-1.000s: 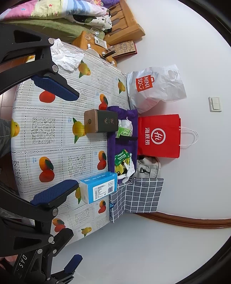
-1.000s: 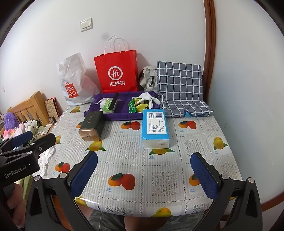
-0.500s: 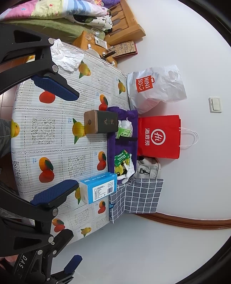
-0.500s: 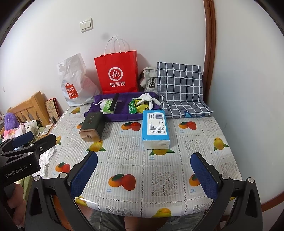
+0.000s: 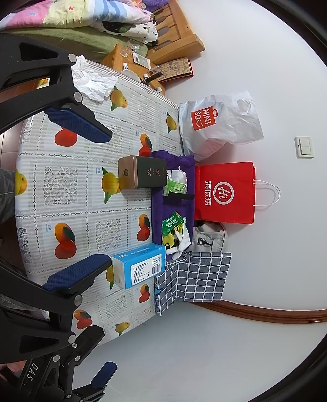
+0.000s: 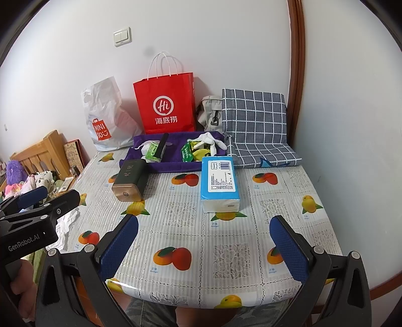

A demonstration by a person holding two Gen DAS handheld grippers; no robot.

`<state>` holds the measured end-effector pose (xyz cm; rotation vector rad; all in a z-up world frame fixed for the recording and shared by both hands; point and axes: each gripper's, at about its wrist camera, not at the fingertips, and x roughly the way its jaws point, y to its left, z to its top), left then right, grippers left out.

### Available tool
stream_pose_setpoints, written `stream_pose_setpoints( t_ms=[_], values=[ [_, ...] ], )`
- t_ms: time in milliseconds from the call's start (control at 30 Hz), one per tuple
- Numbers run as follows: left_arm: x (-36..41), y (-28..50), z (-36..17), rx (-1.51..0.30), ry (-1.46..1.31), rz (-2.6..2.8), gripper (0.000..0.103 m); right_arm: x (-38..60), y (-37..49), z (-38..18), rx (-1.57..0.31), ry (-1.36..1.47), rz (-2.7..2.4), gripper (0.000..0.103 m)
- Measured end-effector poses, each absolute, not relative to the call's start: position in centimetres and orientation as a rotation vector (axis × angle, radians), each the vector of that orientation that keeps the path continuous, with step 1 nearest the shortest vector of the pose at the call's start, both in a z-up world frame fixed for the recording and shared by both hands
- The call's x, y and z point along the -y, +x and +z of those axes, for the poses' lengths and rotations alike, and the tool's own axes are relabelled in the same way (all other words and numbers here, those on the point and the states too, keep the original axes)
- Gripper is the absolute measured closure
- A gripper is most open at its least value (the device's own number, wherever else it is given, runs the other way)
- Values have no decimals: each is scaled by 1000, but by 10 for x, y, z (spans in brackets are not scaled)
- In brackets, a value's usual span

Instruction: Organize soft objects

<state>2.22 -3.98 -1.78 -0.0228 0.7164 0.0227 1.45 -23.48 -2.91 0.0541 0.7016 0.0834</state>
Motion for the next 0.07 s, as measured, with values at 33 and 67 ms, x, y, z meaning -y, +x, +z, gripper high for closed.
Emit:
stream_pose_setpoints(
  t_ms=[33, 67],
  values=[
    [39, 24, -18, -717, -22, 19, 13, 235, 15, -29, -700, 54, 82, 0],
    [39, 24, -19, -716, -21, 18, 13, 235, 15, -29, -698, 55, 83, 0]
  ],
)
